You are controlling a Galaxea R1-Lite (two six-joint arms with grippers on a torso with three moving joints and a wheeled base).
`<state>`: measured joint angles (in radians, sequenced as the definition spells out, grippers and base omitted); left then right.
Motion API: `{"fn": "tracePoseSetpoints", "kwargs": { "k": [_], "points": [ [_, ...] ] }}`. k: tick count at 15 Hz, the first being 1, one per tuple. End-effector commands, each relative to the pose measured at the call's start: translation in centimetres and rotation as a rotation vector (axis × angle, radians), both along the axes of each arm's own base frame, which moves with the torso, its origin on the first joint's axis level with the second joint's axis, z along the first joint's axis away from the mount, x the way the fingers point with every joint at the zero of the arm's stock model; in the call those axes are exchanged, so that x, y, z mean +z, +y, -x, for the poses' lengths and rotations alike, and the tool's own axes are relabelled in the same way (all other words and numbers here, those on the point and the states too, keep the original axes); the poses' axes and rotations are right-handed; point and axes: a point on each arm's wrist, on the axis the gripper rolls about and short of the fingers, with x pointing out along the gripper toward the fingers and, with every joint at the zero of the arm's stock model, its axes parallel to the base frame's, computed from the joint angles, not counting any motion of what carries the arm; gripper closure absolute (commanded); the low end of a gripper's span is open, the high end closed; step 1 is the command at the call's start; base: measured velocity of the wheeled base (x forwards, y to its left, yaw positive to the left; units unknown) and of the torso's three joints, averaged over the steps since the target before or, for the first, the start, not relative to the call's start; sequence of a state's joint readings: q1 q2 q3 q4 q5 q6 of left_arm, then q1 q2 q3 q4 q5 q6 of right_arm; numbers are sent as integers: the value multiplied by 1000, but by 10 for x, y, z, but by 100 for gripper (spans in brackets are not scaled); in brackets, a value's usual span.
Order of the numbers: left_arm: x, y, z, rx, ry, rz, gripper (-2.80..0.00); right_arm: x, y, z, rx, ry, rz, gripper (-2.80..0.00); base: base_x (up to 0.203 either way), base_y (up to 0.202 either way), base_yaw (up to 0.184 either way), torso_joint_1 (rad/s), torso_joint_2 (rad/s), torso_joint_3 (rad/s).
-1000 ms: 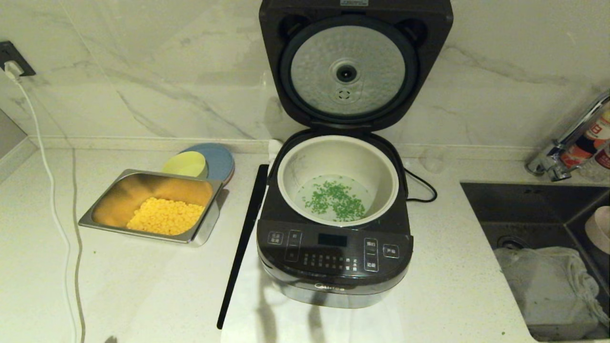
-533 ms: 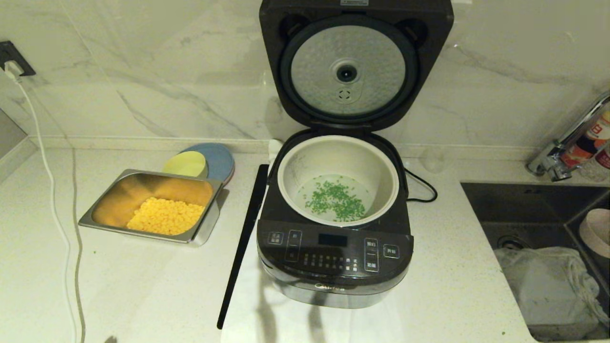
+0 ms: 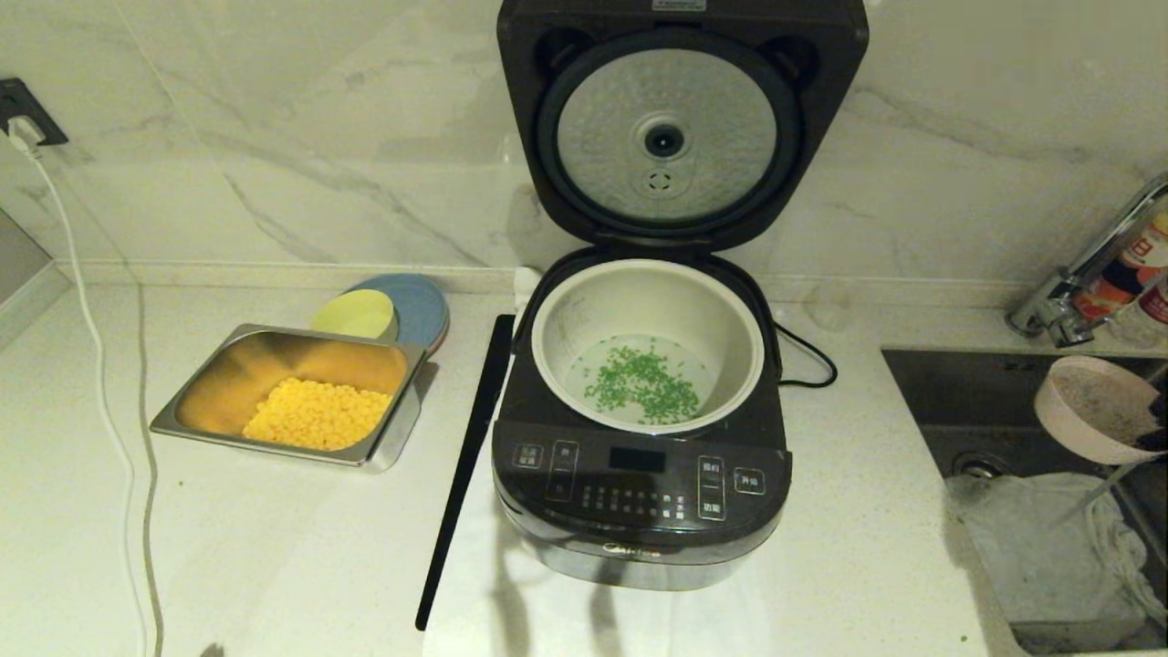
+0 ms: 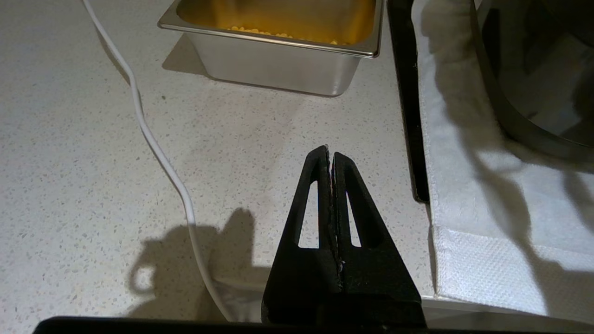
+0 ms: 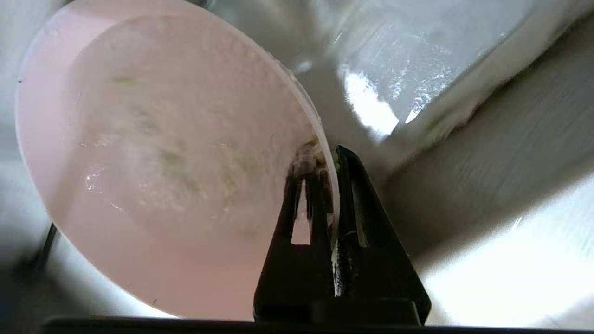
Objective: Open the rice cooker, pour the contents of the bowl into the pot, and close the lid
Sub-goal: Pour the water from the bowl into the rice cooker
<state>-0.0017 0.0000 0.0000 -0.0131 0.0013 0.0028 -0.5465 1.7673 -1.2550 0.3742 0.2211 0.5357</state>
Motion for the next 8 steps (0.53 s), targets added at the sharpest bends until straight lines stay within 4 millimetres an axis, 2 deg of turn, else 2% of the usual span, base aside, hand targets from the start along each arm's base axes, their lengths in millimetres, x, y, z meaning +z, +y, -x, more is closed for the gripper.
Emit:
{"fn": "tracePoseSetpoints", "kwargs": {
  "k": [1,4,8],
  "points": [
    [-2,0,-1,0,9,-1,0,46,54,26,122,-70,33,0,0,0,0,0,0,0],
    [-2,0,-1,0,9,0,0,81,99,46,262,-59,21,0,0,0,0,0,0,0],
    [-2,0,-1,0,9,0,0,107,152,65,476,-59,19,0,0,0,0,0,0,0]
  ]
}}
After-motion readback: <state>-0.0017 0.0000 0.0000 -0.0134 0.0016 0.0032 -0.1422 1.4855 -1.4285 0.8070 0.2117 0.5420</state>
